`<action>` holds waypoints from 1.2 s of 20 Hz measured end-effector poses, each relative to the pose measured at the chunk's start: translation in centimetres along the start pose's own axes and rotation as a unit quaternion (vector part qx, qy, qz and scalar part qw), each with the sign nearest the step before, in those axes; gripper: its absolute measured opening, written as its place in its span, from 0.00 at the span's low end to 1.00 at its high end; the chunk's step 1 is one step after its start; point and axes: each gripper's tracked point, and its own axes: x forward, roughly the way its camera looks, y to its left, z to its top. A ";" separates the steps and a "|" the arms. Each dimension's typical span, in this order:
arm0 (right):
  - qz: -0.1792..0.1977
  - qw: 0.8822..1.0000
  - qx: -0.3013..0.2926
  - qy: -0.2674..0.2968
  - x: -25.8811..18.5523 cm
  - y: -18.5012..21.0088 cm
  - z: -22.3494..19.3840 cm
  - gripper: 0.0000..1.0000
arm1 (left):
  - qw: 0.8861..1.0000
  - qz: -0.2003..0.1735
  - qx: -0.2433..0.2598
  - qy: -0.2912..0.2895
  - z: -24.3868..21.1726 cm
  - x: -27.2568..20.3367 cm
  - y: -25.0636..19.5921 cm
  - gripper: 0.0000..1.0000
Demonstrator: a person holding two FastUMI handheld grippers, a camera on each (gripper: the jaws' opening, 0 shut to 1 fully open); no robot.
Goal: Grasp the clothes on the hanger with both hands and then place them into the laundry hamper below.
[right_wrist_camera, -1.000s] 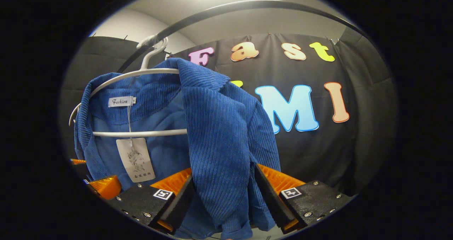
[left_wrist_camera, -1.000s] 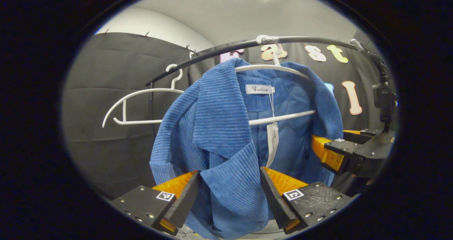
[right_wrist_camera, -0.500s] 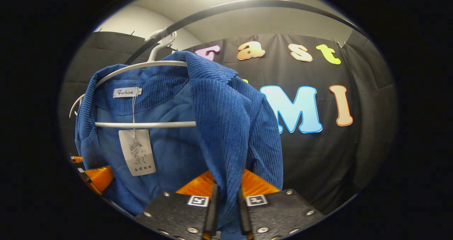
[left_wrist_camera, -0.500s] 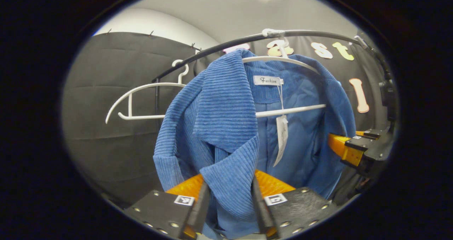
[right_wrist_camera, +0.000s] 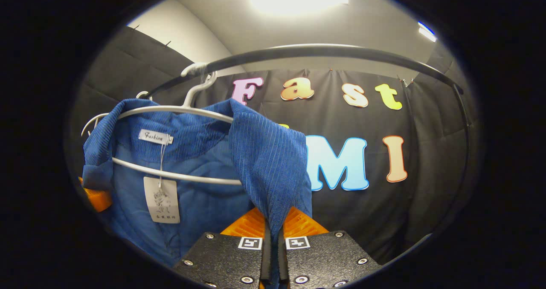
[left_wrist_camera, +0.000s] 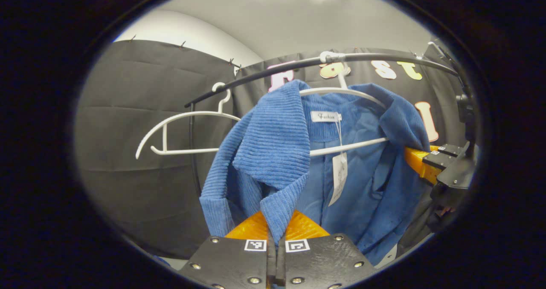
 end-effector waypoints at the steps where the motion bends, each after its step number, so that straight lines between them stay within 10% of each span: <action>1: -0.005 1.000 -0.003 -0.011 -0.1 -0.4 0.9 0.06 | 1.000 -0.002 -0.002 -0.009 0.9 -0.6 0.4 0.06; 14: -0.062 0.993 -0.028 -0.100 1.3 -4.5 9.3 0.06 | 0.996 0.009 -0.018 -0.090 10.3 -3.9 6.1 0.06; 24: -0.075 0.990 -0.059 -0.103 4.2 -8.1 8.4 0.06 | 0.993 0.036 -0.032 -0.112 13.5 -0.7 14.7 0.06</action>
